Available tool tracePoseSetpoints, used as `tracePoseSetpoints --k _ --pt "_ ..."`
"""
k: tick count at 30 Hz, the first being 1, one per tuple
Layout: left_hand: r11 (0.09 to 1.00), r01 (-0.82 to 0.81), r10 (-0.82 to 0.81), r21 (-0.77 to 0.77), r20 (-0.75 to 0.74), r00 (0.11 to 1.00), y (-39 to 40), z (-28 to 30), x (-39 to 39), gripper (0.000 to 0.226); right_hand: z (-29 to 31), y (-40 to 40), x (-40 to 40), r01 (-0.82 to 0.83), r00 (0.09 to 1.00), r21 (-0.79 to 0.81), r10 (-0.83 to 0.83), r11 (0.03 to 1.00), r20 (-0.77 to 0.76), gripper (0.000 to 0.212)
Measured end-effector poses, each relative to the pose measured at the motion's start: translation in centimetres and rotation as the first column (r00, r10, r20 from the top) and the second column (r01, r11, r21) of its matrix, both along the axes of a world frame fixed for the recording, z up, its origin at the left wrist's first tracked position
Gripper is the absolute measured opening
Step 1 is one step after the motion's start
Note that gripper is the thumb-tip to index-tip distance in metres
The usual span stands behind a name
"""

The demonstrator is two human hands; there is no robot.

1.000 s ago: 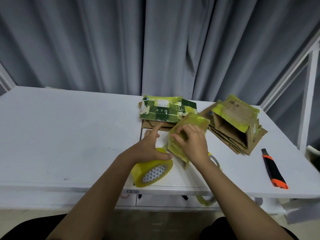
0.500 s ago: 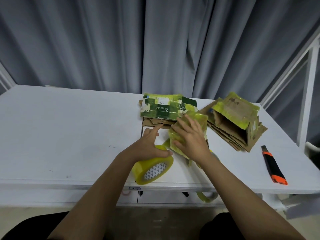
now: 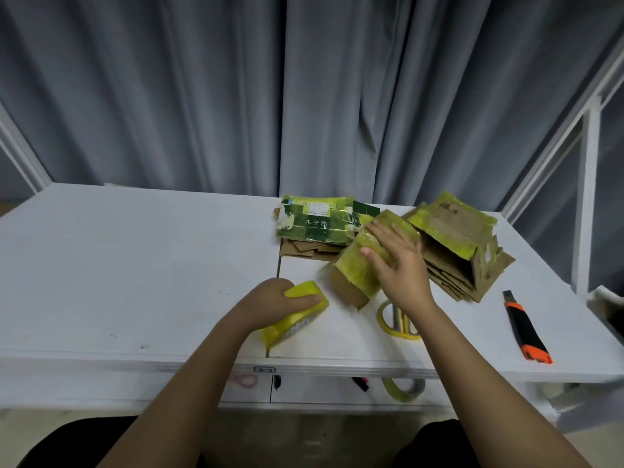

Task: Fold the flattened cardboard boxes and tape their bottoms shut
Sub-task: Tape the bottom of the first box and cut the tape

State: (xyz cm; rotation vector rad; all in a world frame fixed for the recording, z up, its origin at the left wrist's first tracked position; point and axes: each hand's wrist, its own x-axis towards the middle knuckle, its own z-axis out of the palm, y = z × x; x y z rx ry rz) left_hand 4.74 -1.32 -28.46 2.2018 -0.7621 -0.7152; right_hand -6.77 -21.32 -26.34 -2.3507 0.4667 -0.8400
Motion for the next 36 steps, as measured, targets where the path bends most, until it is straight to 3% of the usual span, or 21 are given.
tracePoseSetpoints --k 3,6,14,16,19,21,22,26,30,36 --pt "1.000 -0.030 0.030 -0.002 0.234 0.972 0.8 0.4 0.1 0.036 1.0 0.6 -0.8 0.014 0.988 0.062 -0.024 0.998 0.155 0.042" --pt "0.970 -0.022 -0.116 0.244 0.539 0.834 1.1 -0.1 0.3 0.065 1.5 1.4 -1.0 -0.015 0.963 0.163 -0.029 0.987 0.267 0.044" --pt "0.902 0.012 -0.243 0.431 0.486 0.840 2.0 -5.2 0.4 0.066 0.3 2.2 -1.4 -0.090 0.952 0.403 -0.040 0.911 0.303 0.041" --pt "0.940 -0.002 -0.160 0.343 0.444 0.882 1.7 -5.0 0.5 0.072 0.5 2.1 -1.8 -0.126 0.956 0.447 -0.012 0.886 0.294 0.040" --pt "0.996 -0.071 0.087 -0.060 0.342 0.936 1.1 -1.6 -0.1 0.081 1.4 1.9 -2.2 -0.190 0.968 0.446 0.091 0.874 0.234 0.040" --pt "0.956 0.002 0.086 -0.292 0.286 0.954 0.3 1.8 -1.2 0.086 2.5 1.9 -2.3 -0.244 0.964 0.464 0.162 0.851 0.210 0.039" --pt "0.941 0.076 0.018 -0.330 0.272 0.962 -0.2 3.4 -1.9 0.089 3.2 1.9 -2.2 -0.270 0.960 0.476 0.196 0.837 0.199 0.039" --pt "0.892 0.286 -0.199 -0.351 0.264 0.944 -2.1 6.3 -3.1 0.080 5.4 2.4 -2.0 -0.333 0.943 0.463 0.290 0.822 0.164 0.038" --pt "0.879 0.218 -0.192 -0.425 0.104 0.976 -2.7 7.0 -3.3 0.058 5.8 3.5 -1.7 -0.357 0.934 0.462 0.290 0.812 0.211 0.024" --pt "0.904 0.158 -0.141 -0.397 0.070 0.987 -2.5 6.8 -3.6 0.056 6.3 4.0 -1.0 -0.333 0.943 0.347 0.303 0.877 0.139 0.022"
